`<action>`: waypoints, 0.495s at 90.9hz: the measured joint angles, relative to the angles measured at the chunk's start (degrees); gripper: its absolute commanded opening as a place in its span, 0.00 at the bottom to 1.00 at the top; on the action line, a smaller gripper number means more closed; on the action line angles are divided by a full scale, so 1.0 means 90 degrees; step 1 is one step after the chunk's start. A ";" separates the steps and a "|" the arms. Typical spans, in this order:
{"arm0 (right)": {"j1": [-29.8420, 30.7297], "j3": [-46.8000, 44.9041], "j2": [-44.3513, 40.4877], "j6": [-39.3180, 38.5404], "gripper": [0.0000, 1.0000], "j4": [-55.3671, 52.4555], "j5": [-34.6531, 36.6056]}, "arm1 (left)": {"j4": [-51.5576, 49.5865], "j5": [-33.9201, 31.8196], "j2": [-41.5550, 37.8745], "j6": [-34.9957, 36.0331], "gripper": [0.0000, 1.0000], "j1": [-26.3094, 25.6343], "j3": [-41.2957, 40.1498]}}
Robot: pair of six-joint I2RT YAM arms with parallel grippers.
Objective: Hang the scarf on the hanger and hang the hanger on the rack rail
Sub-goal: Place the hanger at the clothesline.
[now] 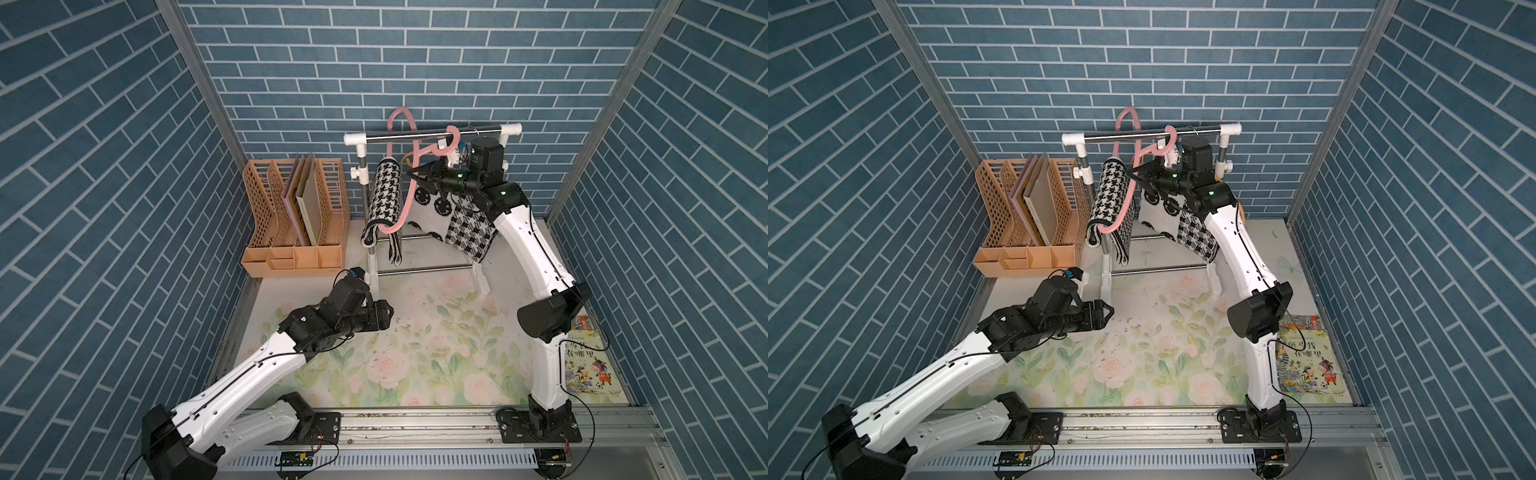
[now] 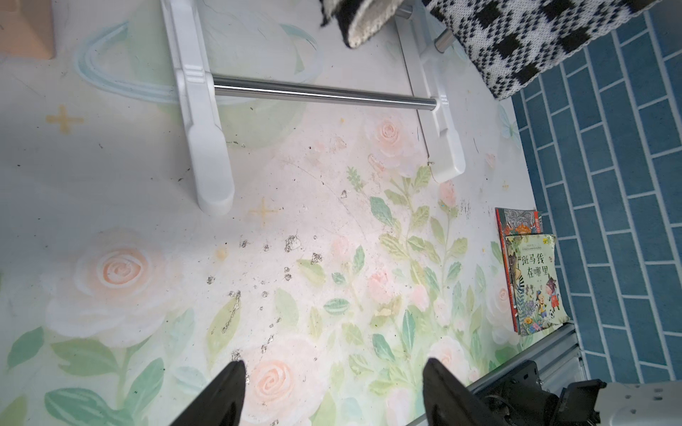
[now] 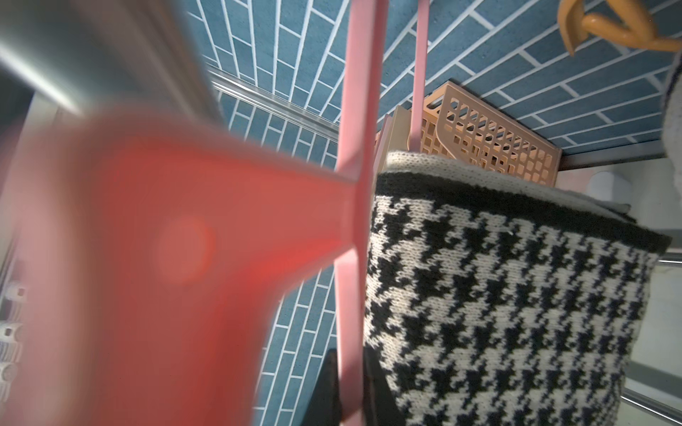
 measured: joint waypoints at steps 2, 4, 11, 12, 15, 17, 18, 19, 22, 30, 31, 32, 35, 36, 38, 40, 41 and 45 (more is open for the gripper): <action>-0.0012 0.0000 0.0029 0.0068 0.00 0.0097 -0.0034 | 0.0012 0.0005 0.0015 0.0002 0.79 0.0000 -0.0002; -0.0027 0.0000 0.0056 0.0153 0.00 0.0204 -0.0068 | 0.0022 0.0010 0.0029 0.0005 0.79 0.0000 -0.0002; -0.0051 0.0000 0.0114 0.0296 0.00 0.0413 -0.0136 | 0.0056 0.0017 0.0066 0.0017 0.78 0.0000 0.0002; -0.0056 0.0000 0.0117 0.0316 0.00 0.0437 -0.0141 | 0.0056 0.0015 0.0073 0.0017 0.78 0.0000 0.0007; -0.0061 0.0000 0.0121 0.0338 0.00 0.0476 -0.0160 | 0.0053 0.0019 0.0087 0.0022 0.78 0.0000 0.0032; -0.0063 0.0000 0.0121 0.0340 0.00 0.0481 -0.0170 | 0.0053 0.0029 0.0097 0.0024 0.78 0.0000 0.0068; -0.0066 0.0000 0.0121 0.0338 0.00 0.0481 -0.0177 | 0.0049 0.0029 0.0102 0.0024 0.78 0.0000 0.0092; -0.0066 0.0000 0.0121 0.0340 0.00 0.0481 -0.0185 | 0.0046 0.0034 0.0107 0.0027 0.78 0.0000 0.0114; -0.0070 0.0000 0.0121 0.0333 0.00 0.0483 -0.0202 | -0.0015 0.0041 0.0141 0.0027 0.78 0.0000 0.0279; -0.0075 0.0000 0.0119 0.0248 0.00 0.0452 -0.0209 | -0.0279 0.0046 0.0362 0.0068 0.79 0.0002 0.1282; -0.0075 0.0000 0.0119 0.0231 0.00 0.0440 -0.0209 | -0.0299 0.0049 0.0420 0.0075 0.79 0.0002 0.1515; -0.0078 0.0000 0.0117 0.0197 0.00 0.0420 -0.0206 | -0.0311 0.0039 0.0469 0.0095 0.79 0.0002 0.1717; -0.0078 0.0000 0.0109 0.0126 0.00 0.0374 -0.0192 | -0.0364 0.0007 0.0629 0.0143 0.79 0.0002 0.2365; -0.0080 0.0000 0.0107 0.0095 0.00 0.0355 -0.0185 | -0.0406 -0.0017 0.0697 0.0175 0.79 0.0002 0.2603; -0.0083 0.0000 0.0097 0.0015 0.00 0.0296 -0.0175 | -0.0430 -0.0080 0.0860 0.0236 0.79 0.0002 0.3194; -0.0085 0.0000 0.0090 -0.0032 0.00 0.0248 -0.0165 | -0.0498 -0.0148 0.1020 0.0296 0.79 0.0000 0.3728; -0.0085 -0.0002 0.0083 -0.0056 0.00 0.0216 -0.0155 | -0.0476 -0.0199 0.1100 0.0338 0.79 0.0002 0.3993; -0.0085 -0.0034 0.0041 -0.0194 0.00 0.0107 -0.0104 | -0.0568 -0.0406 0.1469 0.0534 0.79 0.0005 0.5095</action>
